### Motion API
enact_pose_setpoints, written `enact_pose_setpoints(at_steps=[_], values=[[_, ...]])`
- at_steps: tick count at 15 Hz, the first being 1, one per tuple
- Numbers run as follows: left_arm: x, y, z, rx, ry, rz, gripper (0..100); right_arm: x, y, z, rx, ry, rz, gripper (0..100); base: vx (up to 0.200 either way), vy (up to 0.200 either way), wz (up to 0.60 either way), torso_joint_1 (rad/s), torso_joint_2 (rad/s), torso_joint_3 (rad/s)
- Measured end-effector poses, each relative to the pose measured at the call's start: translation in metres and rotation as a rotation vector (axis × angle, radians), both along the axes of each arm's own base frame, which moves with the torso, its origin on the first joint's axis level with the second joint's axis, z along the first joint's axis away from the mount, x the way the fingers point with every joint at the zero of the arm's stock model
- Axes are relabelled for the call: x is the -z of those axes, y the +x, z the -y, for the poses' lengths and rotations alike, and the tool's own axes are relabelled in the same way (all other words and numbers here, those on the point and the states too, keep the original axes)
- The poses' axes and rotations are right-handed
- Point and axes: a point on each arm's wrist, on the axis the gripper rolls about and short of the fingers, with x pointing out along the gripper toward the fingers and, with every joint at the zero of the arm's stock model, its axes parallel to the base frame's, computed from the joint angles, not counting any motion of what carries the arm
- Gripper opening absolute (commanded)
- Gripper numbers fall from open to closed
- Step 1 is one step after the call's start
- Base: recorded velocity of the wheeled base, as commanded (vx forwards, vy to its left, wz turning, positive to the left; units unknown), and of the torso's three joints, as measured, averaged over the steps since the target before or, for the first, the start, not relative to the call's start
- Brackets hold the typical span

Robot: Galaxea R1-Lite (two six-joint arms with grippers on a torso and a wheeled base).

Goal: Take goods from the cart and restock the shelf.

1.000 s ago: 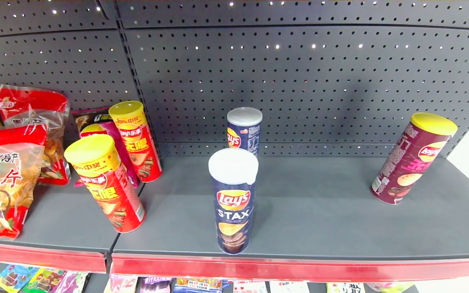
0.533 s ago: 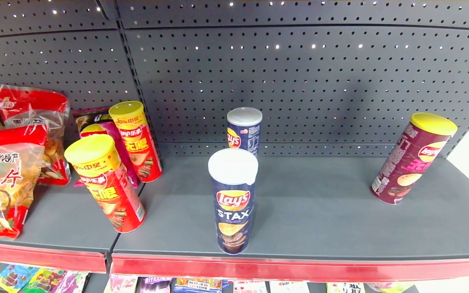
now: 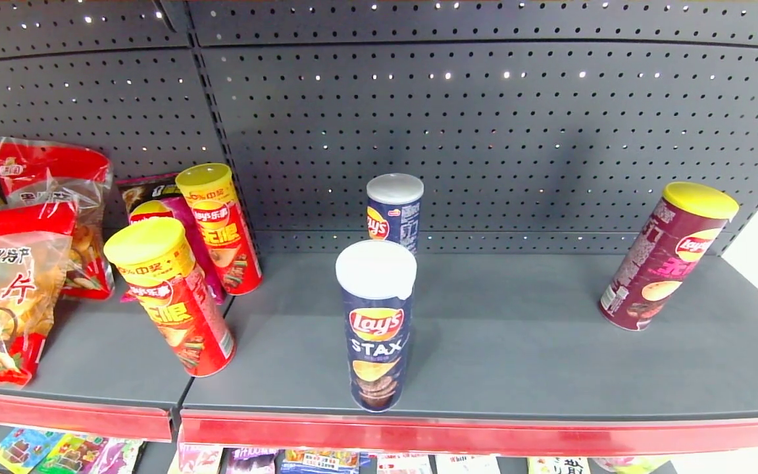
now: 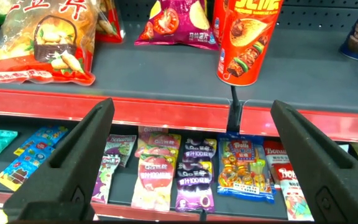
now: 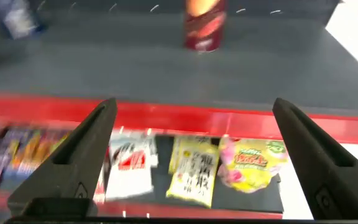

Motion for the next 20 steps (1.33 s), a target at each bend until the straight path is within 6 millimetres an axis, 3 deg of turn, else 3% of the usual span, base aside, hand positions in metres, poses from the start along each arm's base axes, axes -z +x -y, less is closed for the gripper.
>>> enact_pose_setpoints(at_steps=[4,13,20], values=[[0.0000,0.0000,0.0004,0.017,0.024,-0.001,100,0.0086,0.0002,-0.0003,-0.030,0.014,-0.004,100,0.000,0.000,0.00,0.000,0.00,0.000],[0.0000,0.0000,0.0004,0.018,0.026,-0.001,100,0.0094,0.0001,-0.0002,-0.029,0.012,-0.003,100,-0.178,0.000,0.00,0.002,0.00,0.003],[0.0000,0.0000,0.0004,0.018,0.025,-0.001,100,0.0094,0.0001,-0.0001,-0.024,0.010,-0.003,100,0.000,0.000,0.60,-0.001,0.00,0.004]])
